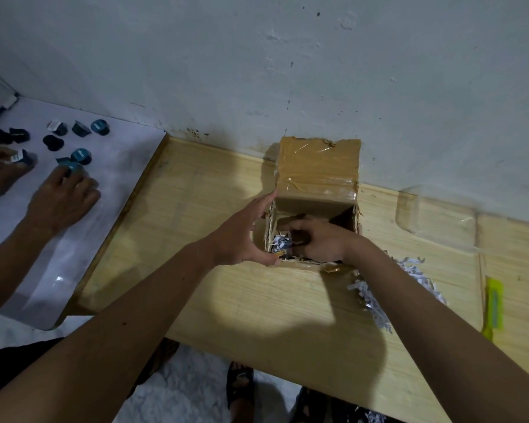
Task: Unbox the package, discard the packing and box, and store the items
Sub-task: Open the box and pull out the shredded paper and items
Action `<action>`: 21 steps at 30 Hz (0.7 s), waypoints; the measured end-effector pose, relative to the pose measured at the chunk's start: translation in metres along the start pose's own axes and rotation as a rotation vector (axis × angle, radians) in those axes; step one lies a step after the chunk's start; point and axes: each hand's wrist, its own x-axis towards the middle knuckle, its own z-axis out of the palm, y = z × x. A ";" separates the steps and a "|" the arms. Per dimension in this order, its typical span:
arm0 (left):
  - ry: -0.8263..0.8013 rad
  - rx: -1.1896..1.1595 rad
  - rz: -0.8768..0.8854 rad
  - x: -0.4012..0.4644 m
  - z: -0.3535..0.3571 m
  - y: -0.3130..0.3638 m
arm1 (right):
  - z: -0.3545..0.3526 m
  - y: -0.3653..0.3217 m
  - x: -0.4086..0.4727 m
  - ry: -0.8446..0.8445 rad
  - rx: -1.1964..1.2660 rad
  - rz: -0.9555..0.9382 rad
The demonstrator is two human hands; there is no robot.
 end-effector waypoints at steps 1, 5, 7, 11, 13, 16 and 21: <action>-0.001 0.001 -0.002 0.000 0.000 0.000 | 0.002 -0.002 0.002 -0.013 -0.005 -0.006; -0.002 0.010 -0.013 0.001 0.001 0.000 | 0.008 -0.004 0.011 -0.058 0.062 0.011; 0.000 0.007 -0.015 0.001 0.001 0.000 | 0.008 -0.003 0.014 -0.065 0.090 0.016; 0.003 0.003 -0.015 0.001 0.001 -0.001 | 0.009 0.005 0.020 -0.100 0.123 0.021; 0.000 0.007 -0.012 0.001 0.001 -0.001 | 0.012 0.009 0.023 -0.120 0.140 0.008; 0.003 0.011 -0.004 0.001 0.002 -0.002 | 0.014 0.011 0.023 -0.132 0.162 -0.020; -0.002 0.007 -0.001 0.001 0.001 -0.003 | 0.016 0.012 0.027 -0.120 0.192 -0.045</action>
